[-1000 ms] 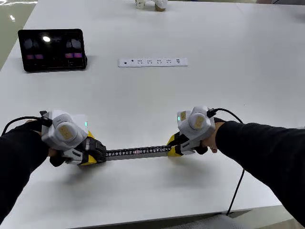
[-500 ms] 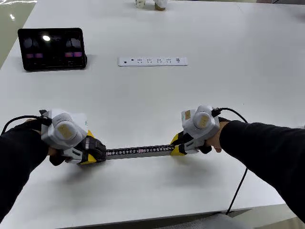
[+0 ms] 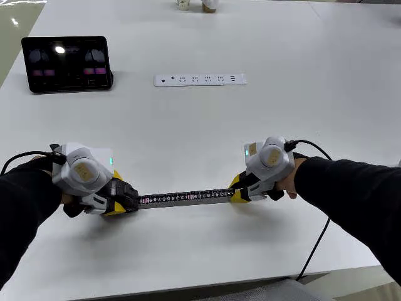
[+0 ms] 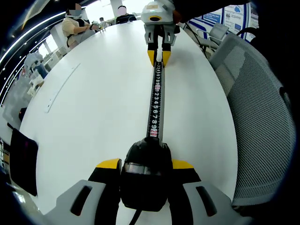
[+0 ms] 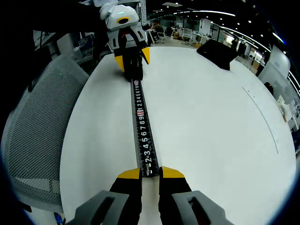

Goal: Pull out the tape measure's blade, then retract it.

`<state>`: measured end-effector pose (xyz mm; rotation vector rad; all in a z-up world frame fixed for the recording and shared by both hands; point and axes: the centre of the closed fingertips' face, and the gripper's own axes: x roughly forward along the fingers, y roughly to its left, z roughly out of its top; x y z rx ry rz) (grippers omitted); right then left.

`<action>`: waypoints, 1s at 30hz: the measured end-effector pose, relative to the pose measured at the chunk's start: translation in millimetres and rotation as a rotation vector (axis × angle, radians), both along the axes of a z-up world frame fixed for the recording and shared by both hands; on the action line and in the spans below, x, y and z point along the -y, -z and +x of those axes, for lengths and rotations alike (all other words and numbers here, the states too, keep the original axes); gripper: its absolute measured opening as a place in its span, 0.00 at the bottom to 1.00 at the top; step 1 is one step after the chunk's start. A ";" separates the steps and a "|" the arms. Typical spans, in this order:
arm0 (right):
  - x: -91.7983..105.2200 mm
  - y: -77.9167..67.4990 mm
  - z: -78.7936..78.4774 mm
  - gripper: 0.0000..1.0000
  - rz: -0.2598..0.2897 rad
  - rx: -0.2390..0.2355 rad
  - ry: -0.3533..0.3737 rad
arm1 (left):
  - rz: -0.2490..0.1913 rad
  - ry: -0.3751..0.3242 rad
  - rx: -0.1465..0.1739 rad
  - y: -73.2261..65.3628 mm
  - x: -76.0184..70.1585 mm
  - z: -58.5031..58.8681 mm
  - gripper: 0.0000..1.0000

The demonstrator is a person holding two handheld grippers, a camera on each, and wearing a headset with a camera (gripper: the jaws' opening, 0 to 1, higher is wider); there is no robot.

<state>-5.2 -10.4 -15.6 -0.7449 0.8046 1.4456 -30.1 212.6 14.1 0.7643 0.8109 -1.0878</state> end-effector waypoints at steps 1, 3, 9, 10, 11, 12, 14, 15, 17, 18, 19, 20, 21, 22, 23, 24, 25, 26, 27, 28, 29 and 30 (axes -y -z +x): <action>0.7 0.0 0.3 0.10 0.000 0.000 0.001 | 0.001 0.000 0.000 -0.1 0.2 -0.1 0.33; 2.1 -0.2 0.3 0.10 -0.001 0.000 0.002 | 0.001 0.000 0.001 -0.2 0.4 -0.3 0.33; 5.9 -0.9 1.2 0.09 -0.002 0.001 0.004 | 0.002 0.000 0.002 0.0 0.6 -0.2 0.33; 6.5 -0.9 1.3 0.09 -0.003 0.001 0.004 | 0.002 0.000 0.002 -0.1 0.6 -0.2 0.33; 7.4 -0.9 1.7 0.09 -0.004 0.002 0.004 | 0.002 0.000 0.001 0.0 0.6 -0.1 0.33; 8.0 -0.9 1.9 0.09 -0.004 0.002 0.004 | 0.002 -0.001 0.001 0.0 0.6 0.1 0.33; 9.7 -0.9 2.3 0.09 -0.004 0.000 0.007 | 0.002 -0.001 0.001 0.5 0.2 1.1 0.33; 10.5 -0.9 2.7 0.09 -0.004 0.000 0.009 | 0.002 -0.001 0.001 0.6 0.1 1.3 0.33; 12.0 -1.1 2.9 0.09 -0.005 -0.001 0.011 | 0.002 -0.002 0.001 0.6 0.1 1.2 0.33; 12.7 -1.3 2.9 0.09 -0.007 -0.001 0.010 | 0.002 -0.002 0.001 0.3 0.2 0.8 0.33; 13.7 -1.4 3.0 0.09 -0.009 -0.001 0.009 | 0.003 -0.002 0.001 -0.2 0.5 0.4 0.33; 14.5 -1.4 3.1 0.09 -0.010 0.000 0.007 | 0.003 -0.002 0.001 -0.3 0.6 0.2 0.33; 15.4 -1.1 3.5 0.09 -0.010 0.001 0.007 | 0.003 -0.002 0.001 -0.5 0.8 0.0 0.33; 15.8 -1.0 3.7 0.09 -0.010 0.001 0.008 | 0.002 -0.003 0.001 -0.6 0.9 -0.1 0.33; 16.1 -1.0 3.5 0.09 -0.009 0.001 0.008 | 0.002 -0.003 0.001 -0.7 1.0 -0.2 0.33; 16.5 -1.1 3.6 0.09 -0.009 0.003 0.007 | 0.002 -0.003 0.001 -1.0 1.2 -0.3 0.33; 16.8 -1.1 3.7 0.09 -0.010 0.002 0.009 | 0.002 -0.003 0.001 -1.0 1.3 -0.4 0.33; 17.1 -1.2 3.9 0.09 -0.010 0.002 0.008 | 0.002 -0.003 0.001 -1.4 1.5 -0.8 0.33; 17.4 -1.0 4.0 0.09 -0.010 0.002 0.009 | 0.002 -0.003 0.001 -1.6 1.7 -1.0 0.33; 17.7 -1.1 4.2 0.09 -0.011 0.002 0.009 | 0.002 -0.003 0.001 -1.8 1.8 -1.1 0.33; 18.0 -1.0 4.1 0.09 -0.012 0.002 0.010 | 0.002 -0.003 0.001 -2.0 2.0 -1.3 0.33; 18.3 -1.0 4.2 0.09 -0.012 0.002 0.011 | 0.002 -0.003 0.001 -2.0 2.1 -1.3 0.33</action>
